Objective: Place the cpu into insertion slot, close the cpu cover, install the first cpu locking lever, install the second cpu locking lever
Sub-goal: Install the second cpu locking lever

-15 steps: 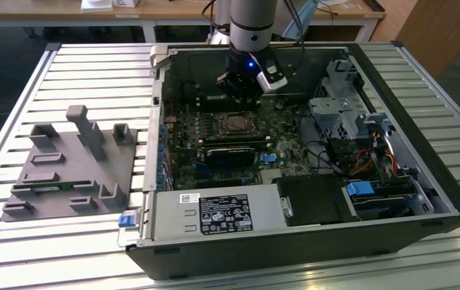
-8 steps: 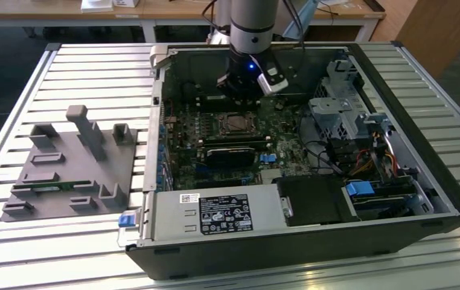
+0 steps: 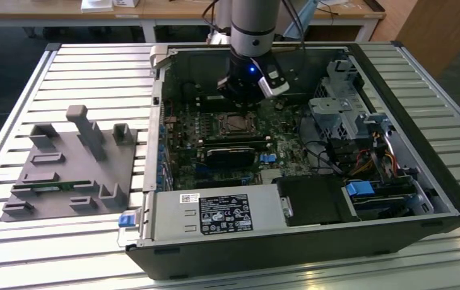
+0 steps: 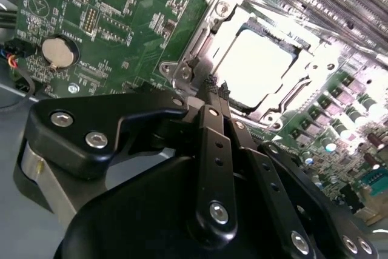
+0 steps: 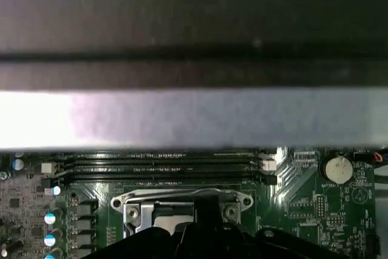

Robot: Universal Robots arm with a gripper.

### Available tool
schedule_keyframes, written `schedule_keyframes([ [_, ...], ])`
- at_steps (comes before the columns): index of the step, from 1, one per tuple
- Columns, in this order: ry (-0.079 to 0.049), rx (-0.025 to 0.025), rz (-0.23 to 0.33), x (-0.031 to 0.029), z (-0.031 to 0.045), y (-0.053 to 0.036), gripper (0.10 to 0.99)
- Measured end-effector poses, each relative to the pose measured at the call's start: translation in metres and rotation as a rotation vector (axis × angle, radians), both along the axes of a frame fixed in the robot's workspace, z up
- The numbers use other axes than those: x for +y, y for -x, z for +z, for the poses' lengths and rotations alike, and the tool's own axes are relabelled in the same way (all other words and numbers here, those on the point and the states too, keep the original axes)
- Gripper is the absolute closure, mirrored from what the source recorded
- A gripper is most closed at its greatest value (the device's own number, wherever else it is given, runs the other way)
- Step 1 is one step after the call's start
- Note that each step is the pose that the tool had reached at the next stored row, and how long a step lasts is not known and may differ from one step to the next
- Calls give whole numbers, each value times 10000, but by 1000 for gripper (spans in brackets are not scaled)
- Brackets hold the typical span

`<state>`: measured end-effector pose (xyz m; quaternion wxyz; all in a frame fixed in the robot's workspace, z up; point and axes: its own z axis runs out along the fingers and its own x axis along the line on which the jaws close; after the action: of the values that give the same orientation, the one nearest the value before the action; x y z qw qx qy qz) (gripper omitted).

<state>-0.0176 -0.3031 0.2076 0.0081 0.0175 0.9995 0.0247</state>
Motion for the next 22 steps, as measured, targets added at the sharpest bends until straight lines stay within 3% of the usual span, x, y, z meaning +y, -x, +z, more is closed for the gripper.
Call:
schedule_keyframes([
  [6,1,0,-2,-40,29,0,980],
  [11,-1,0,-1,-40,216,0,980],
  [13,-1,0,1,-45,233,0,980],
  [21,-4,1,-2,-207,233,3,980],
  [22,-6,36,-1,-218,233,3,980],
])
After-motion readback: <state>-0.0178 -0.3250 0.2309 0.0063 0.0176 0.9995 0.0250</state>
